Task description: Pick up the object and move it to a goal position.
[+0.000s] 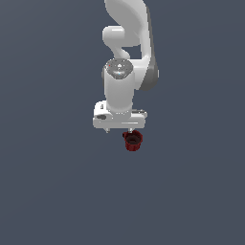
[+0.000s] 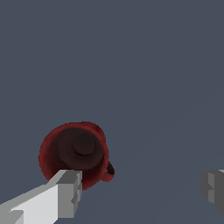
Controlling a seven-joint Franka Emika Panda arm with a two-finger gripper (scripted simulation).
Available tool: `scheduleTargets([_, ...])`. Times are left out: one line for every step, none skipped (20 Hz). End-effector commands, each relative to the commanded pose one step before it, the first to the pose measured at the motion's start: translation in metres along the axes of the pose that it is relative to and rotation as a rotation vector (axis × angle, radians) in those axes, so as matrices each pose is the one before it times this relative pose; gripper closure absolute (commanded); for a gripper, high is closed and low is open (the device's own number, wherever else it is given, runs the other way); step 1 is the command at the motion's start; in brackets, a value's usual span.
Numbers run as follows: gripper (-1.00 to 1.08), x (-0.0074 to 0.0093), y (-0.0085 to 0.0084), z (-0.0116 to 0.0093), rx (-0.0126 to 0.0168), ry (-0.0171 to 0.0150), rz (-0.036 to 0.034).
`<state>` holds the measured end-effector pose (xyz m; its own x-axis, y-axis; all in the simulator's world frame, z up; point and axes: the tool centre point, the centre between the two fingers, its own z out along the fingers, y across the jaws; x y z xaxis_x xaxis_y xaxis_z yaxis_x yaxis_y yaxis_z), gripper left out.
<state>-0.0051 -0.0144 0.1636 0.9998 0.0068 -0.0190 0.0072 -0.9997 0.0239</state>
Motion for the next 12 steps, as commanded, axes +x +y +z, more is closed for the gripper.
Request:
scheduleTargets([-0.2,0.0,0.00001,0.0,0.0,0.0,0.0])
scheduleTargets([-0.2,0.00008,-0.0002,-0.00003,0.00062,-0.00005,-0.0003])
scheduleTargets([-0.2,0.00023,-0.00053,-0.0001,0.00165,-0.00013,-0.00077])
scheduleTargets([-0.2,0.00038,-0.00089,-0.00015,0.00288,-0.00017,-0.00147])
scheduleTargets([-0.2,0.00048,-0.00118,-0.00022,0.00374,-0.00007,-0.00226])
scheduleTargets([-0.2,0.00036,-0.00097,-0.00021,0.00297,0.00017,-0.00233])
scheduleTargets([-0.2,0.00019,-0.0006,-0.00017,0.00175,0.00036,-0.00199])
scheduleTargets([-0.2,0.00003,-0.00025,-0.0001,0.00061,0.0004,-0.00136])
scheduleTargets([-0.2,-0.00002,0.00025,0.00009,0.0,0.0,0.0])
scheduleTargets([-0.2,-0.00002,-0.00007,-0.00003,-0.00048,-0.00021,0.00083])
scheduleTargets([-0.2,0.00015,0.00005,0.00017,0.00029,-0.00111,0.00251])
scheduleTargets([-0.2,0.00031,-0.00005,0.00026,0.0009,-0.00187,0.00396])
